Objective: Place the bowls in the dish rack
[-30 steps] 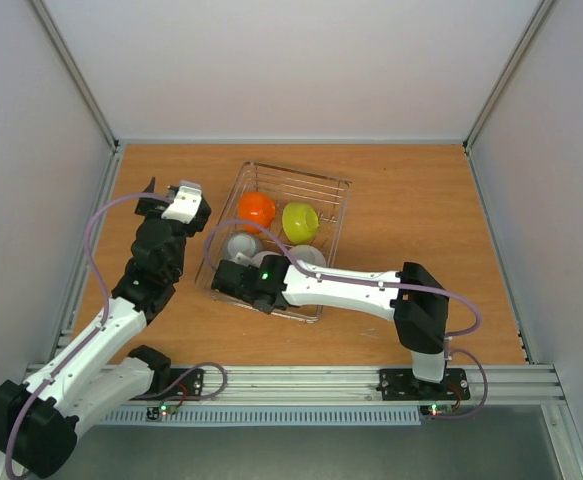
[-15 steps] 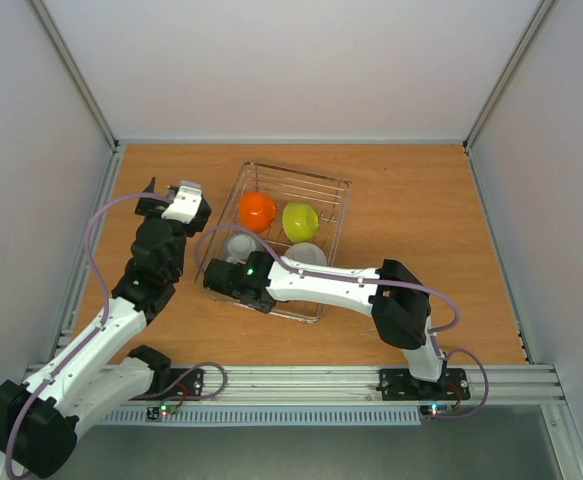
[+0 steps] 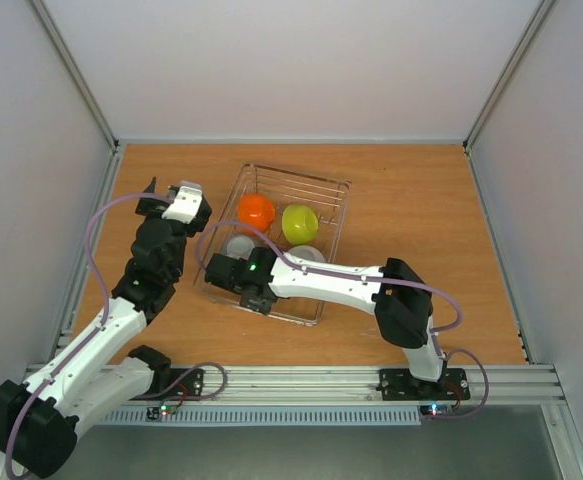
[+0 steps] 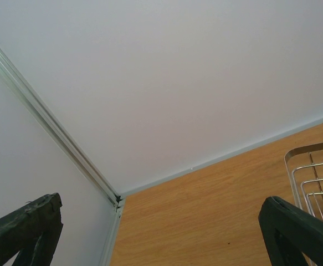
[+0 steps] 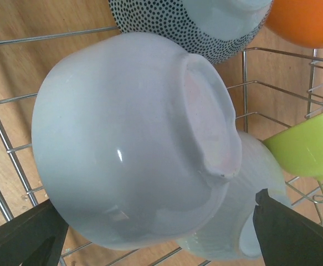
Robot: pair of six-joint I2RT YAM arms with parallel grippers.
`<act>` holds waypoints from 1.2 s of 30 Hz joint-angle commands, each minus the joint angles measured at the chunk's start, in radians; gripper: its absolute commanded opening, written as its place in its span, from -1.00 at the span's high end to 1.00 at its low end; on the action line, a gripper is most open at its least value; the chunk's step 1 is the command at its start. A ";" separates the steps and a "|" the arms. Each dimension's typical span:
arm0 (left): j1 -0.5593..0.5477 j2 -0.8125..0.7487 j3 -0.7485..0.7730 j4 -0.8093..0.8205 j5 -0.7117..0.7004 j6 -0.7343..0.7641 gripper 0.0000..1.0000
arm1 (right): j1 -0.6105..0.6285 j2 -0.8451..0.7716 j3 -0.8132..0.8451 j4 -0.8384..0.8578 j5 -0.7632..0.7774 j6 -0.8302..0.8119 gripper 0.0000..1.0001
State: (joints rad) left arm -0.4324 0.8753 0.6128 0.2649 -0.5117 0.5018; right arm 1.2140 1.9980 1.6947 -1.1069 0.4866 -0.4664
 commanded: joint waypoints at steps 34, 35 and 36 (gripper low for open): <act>0.001 -0.009 0.057 -0.186 0.218 -0.071 -0.94 | -0.689 -0.589 -0.518 0.292 -0.308 0.570 0.02; 0.001 0.001 0.067 -0.210 0.237 -0.081 -0.93 | -0.697 -0.587 -0.521 0.279 -0.290 0.569 -0.10; 0.003 0.008 0.076 -0.229 0.254 -0.085 -0.93 | -0.708 -0.588 -0.528 0.275 -0.286 0.567 -0.25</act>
State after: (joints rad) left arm -0.4324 0.8703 0.6277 0.1043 -0.3492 0.4576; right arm 0.5209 1.4227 1.1835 -0.8532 0.1925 0.0448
